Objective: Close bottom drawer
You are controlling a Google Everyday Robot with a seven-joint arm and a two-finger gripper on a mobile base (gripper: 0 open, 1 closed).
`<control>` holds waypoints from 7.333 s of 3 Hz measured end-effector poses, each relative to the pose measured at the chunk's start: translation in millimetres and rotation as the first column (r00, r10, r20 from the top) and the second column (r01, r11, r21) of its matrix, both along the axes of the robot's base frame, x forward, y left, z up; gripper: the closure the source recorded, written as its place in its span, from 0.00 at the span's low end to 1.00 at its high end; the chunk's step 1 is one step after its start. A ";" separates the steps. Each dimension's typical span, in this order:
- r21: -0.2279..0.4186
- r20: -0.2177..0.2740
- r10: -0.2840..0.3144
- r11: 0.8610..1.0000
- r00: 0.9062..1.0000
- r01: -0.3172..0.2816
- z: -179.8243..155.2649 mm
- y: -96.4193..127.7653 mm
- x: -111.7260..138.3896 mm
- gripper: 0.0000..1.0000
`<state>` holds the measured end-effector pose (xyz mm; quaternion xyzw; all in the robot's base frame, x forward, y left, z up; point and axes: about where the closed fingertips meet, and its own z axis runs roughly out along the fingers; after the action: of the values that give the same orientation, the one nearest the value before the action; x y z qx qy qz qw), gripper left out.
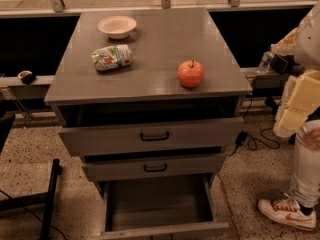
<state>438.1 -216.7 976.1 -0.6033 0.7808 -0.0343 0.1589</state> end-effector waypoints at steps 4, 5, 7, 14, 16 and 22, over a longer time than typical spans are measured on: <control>0.482 -0.064 0.038 0.876 0.997 -0.002 -164.9 67.2 -40.9 0.00; 0.564 -0.070 0.040 0.826 0.997 0.007 -206.2 71.4 -49.9 0.00; 0.617 -0.040 0.062 0.787 0.997 -0.024 -237.5 82.2 -41.1 0.00; 0.683 0.332 -0.024 0.695 0.943 -0.223 -510.1 92.0 -12.5 0.00; 0.719 0.311 -0.049 0.665 0.949 -0.202 -540.4 91.6 -4.9 0.00; 0.795 0.057 0.083 0.600 0.995 -0.095 -688.2 45.7 -23.9 1.00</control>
Offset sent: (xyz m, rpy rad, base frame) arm -0.0052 0.0211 -0.1488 0.6220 0.1191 -0.0781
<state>414.2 -171.0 287.9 -0.5075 0.6823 0.3202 0.4176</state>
